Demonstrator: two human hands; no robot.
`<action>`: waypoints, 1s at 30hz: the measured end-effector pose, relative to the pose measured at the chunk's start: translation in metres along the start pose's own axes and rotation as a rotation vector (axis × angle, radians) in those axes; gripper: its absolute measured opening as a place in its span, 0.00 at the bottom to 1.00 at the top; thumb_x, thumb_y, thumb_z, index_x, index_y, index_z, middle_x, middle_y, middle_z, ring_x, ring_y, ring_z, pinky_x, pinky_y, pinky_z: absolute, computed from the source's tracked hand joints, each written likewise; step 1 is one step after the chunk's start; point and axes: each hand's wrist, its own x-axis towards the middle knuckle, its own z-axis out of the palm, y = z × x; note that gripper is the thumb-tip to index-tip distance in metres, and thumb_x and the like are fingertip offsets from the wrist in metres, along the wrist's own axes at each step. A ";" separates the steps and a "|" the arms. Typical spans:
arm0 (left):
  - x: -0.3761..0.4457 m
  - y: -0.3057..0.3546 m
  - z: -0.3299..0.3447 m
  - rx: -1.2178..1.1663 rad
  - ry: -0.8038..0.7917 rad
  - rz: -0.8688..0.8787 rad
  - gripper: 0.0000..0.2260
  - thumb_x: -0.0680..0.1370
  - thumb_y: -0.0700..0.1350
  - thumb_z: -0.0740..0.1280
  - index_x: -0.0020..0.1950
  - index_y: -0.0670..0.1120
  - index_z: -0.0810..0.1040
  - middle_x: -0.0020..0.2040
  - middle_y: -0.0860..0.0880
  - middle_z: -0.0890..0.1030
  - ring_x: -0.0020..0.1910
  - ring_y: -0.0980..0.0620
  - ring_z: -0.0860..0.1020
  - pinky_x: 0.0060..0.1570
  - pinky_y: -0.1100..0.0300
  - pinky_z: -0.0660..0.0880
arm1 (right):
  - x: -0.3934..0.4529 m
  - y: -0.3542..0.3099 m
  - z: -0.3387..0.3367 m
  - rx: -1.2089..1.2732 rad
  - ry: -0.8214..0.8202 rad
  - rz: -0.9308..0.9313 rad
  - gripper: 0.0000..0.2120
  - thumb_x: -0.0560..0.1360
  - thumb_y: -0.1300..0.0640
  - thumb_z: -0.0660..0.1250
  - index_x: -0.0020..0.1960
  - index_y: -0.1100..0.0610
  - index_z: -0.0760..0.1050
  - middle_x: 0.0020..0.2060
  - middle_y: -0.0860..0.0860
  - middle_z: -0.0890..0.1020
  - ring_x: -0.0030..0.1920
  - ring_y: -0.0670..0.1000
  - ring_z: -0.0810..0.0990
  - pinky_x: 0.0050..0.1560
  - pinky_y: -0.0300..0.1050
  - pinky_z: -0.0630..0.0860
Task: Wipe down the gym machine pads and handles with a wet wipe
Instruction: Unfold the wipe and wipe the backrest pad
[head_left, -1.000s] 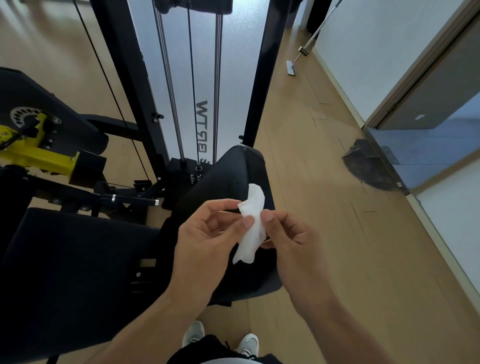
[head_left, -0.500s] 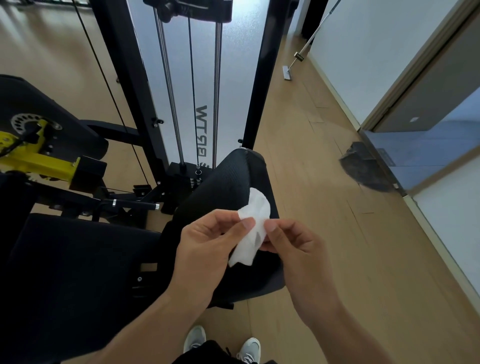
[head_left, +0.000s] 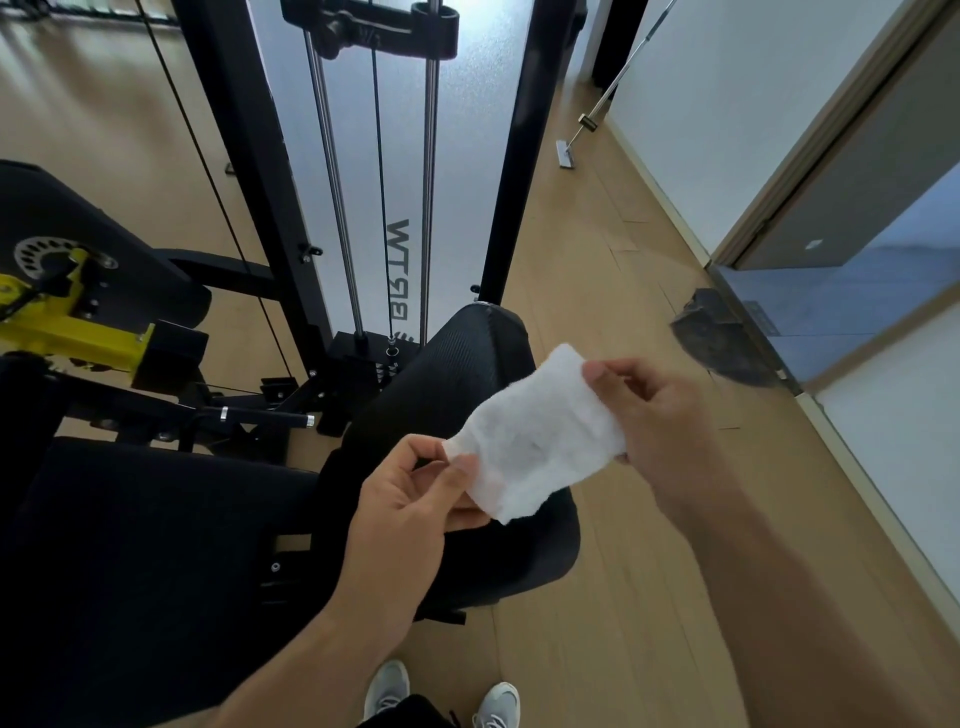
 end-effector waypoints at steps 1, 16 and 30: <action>-0.001 -0.002 0.001 0.015 -0.007 -0.016 0.08 0.79 0.43 0.68 0.54 0.38 0.77 0.47 0.43 0.86 0.46 0.45 0.87 0.45 0.53 0.85 | 0.013 -0.007 -0.001 -0.120 -0.018 -0.051 0.07 0.80 0.49 0.69 0.45 0.47 0.82 0.35 0.45 0.84 0.32 0.42 0.81 0.35 0.43 0.79; 0.011 -0.036 -0.017 0.120 0.013 -0.131 0.16 0.70 0.55 0.74 0.46 0.42 0.83 0.37 0.46 0.84 0.34 0.50 0.81 0.34 0.59 0.78 | -0.006 0.030 0.054 -0.694 -0.142 -0.244 0.24 0.83 0.48 0.64 0.78 0.52 0.68 0.75 0.44 0.70 0.73 0.44 0.69 0.66 0.29 0.58; 0.117 0.013 0.002 0.615 -0.030 0.309 0.12 0.75 0.50 0.76 0.57 0.57 0.80 0.42 0.56 0.81 0.41 0.58 0.78 0.42 0.74 0.73 | 0.006 0.054 0.065 -0.814 -0.401 -0.302 0.45 0.84 0.47 0.61 0.73 0.49 0.22 0.74 0.42 0.26 0.76 0.43 0.25 0.76 0.37 0.30</action>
